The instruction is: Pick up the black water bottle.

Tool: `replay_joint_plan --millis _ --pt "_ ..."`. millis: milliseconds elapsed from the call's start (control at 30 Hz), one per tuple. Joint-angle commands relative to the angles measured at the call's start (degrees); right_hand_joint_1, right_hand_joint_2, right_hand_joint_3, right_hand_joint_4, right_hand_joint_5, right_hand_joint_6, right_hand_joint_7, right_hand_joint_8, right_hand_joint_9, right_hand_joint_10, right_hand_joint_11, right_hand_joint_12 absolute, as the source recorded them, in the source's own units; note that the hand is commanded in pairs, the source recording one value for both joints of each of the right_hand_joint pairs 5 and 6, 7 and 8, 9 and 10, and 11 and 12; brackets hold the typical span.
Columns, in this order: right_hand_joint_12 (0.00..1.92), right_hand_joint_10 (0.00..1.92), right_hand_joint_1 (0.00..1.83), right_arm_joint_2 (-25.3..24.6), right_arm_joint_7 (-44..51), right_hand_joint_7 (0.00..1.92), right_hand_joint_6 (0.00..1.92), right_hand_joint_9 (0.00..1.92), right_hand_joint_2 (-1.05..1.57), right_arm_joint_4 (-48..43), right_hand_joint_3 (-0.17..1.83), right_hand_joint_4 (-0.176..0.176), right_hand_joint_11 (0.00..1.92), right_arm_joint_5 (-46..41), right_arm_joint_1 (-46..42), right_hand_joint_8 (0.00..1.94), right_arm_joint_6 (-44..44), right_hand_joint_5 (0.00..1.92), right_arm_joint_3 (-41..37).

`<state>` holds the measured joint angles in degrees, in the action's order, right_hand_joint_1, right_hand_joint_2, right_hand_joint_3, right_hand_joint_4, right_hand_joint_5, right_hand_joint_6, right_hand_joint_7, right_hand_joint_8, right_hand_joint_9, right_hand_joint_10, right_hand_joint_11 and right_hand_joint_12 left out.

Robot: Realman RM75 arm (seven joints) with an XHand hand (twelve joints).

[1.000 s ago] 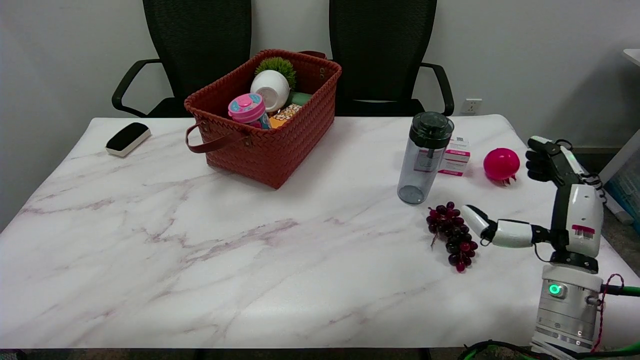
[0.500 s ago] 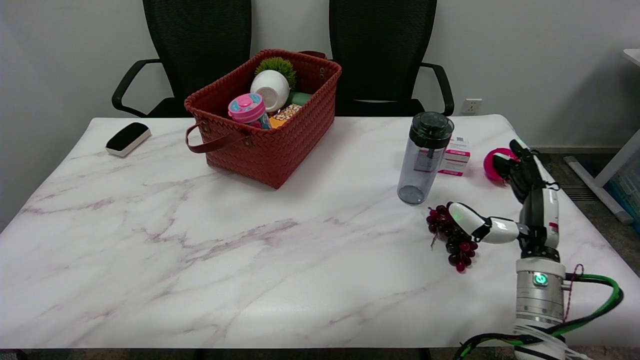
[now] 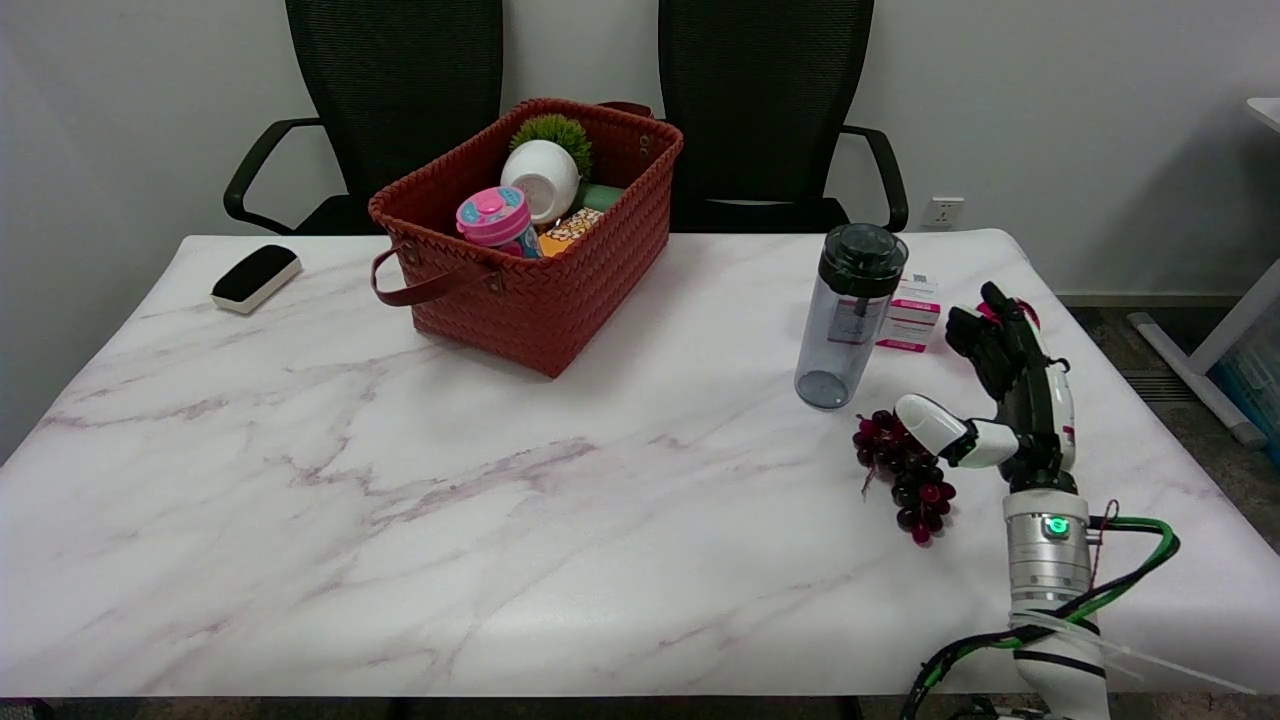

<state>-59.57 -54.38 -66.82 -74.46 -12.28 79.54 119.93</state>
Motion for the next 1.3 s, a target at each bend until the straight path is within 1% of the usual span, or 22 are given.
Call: replay_joint_plan --millis 33,200,567,1067,1300 --pt "0.41 0.45 1.05 0.78 -13.15 0.47 0.24 0.45 -0.18 8.41 0.82 0.0 0.41 4.98 6.57 0.47 -12.04 0.24 -3.91" --pt "0.4 0.43 1.04 0.62 -13.74 0.45 0.22 0.43 -0.2 8.19 0.78 0.0 0.4 7.47 8.63 0.45 -15.18 0.22 -4.73" --pt "0.38 0.42 1.04 0.12 -17.51 0.43 0.2 0.42 -0.2 11.03 0.74 0.0 0.38 11.31 13.57 0.43 -17.76 0.2 -3.72" --pt "0.39 0.42 1.04 0.06 -18.37 0.4 0.18 0.42 -0.27 15.47 0.76 0.0 0.39 11.1 15.51 0.4 -17.76 0.18 -3.21" --pt "0.39 0.41 1.04 0.06 -18.45 0.4 0.18 0.41 -0.28 15.88 0.71 0.0 0.39 11.24 16.4 0.4 -19.85 0.18 -3.17"
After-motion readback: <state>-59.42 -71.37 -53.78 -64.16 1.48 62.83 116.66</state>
